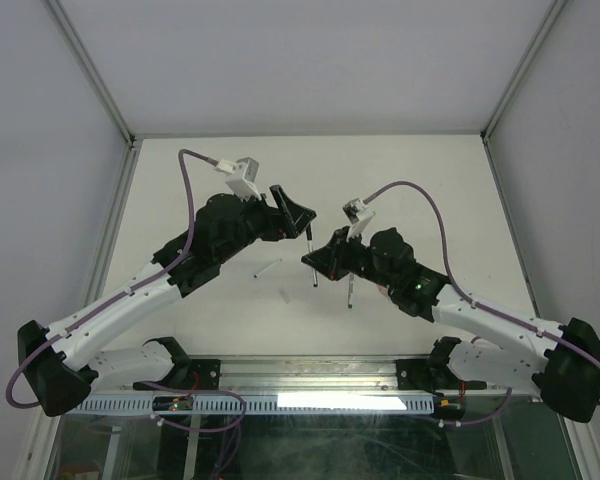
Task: Insert the pens into the pen caps
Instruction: Insert the pen cap onto the pen, then place the pen at the center of the board.
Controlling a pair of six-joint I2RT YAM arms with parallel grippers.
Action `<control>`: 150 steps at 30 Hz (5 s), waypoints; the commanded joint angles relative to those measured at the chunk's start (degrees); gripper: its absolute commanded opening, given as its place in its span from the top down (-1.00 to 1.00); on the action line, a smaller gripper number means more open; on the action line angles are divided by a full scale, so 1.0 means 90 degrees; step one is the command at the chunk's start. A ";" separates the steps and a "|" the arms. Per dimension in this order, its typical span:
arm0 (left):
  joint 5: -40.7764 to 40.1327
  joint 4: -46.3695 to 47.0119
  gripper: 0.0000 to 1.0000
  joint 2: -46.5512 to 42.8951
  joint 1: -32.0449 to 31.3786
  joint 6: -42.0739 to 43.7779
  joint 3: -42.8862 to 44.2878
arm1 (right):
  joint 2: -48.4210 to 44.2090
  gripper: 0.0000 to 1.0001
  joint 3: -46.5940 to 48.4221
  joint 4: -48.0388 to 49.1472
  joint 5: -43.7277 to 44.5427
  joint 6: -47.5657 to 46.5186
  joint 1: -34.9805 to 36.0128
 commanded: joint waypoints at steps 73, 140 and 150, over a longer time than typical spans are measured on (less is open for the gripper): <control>0.1475 0.0884 1.00 -0.0202 0.0045 0.0789 0.0699 | 0.0279 1.00 0.3129 -0.0300 0.0030 -0.1356 -0.0264; 0.1446 0.0843 0.09 -0.0092 -0.0538 0.0905 0.0457 | -0.0038 1.00 0.2311 -0.1133 -0.0040 -0.0157 -0.1337; 0.1374 -0.0347 0.01 0.0077 0.0921 0.0864 0.0431 | -0.0128 1.00 0.1677 -0.3264 0.1702 0.0572 -0.1335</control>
